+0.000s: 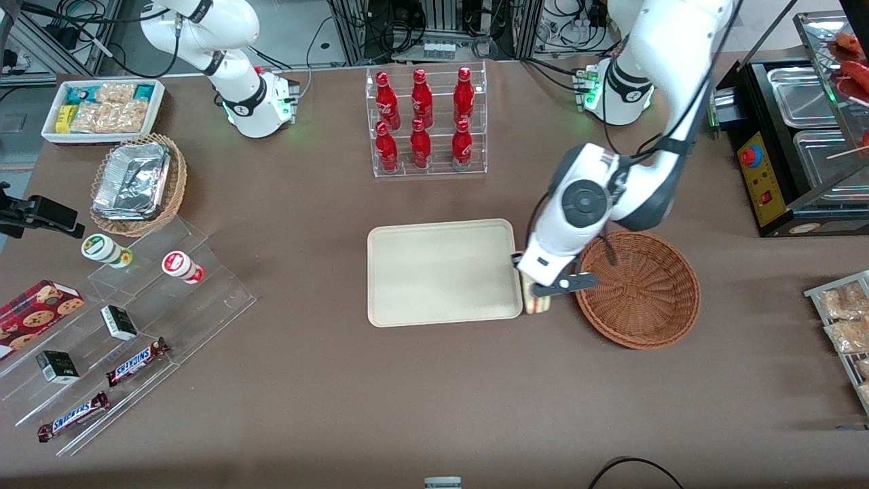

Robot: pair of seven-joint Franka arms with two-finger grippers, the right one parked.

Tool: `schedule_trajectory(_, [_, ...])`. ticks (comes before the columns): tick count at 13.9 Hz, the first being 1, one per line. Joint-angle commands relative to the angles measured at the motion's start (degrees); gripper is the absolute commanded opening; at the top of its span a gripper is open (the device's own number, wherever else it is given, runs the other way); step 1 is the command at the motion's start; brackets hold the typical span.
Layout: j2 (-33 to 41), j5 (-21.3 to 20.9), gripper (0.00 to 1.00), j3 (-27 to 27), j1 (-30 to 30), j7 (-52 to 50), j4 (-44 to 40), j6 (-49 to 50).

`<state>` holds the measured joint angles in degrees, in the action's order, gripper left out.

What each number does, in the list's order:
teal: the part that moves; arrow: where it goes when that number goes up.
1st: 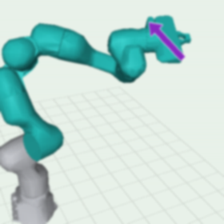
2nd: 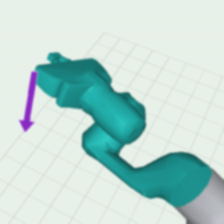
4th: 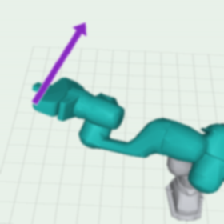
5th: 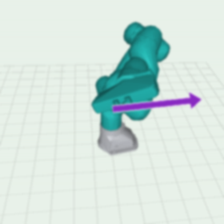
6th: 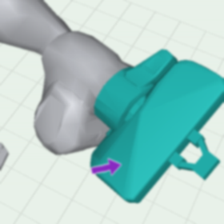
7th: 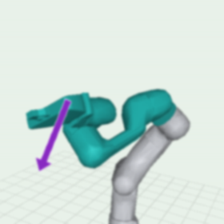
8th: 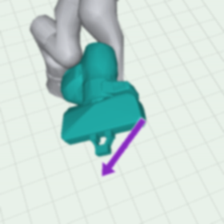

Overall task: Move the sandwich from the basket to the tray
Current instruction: 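Lift the sandwich and carry it with the left gripper over the tray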

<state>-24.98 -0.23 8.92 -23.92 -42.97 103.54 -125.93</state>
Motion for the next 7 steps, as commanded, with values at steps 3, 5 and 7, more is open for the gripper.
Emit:
schedule_trajectory(3, [-11.5, 0.0, 0.0, -0.8, -8.9, -11.4, -14.7, 1.5])
schedule_trajectory(5, [-14.5, -0.4, 0.0, -0.9, -11.9, -14.7, -17.7, 1.6])
schedule_trajectory(7, [-17.2, -0.6, 0.0, -1.2, -14.3, -17.7, -20.6, 1.9])
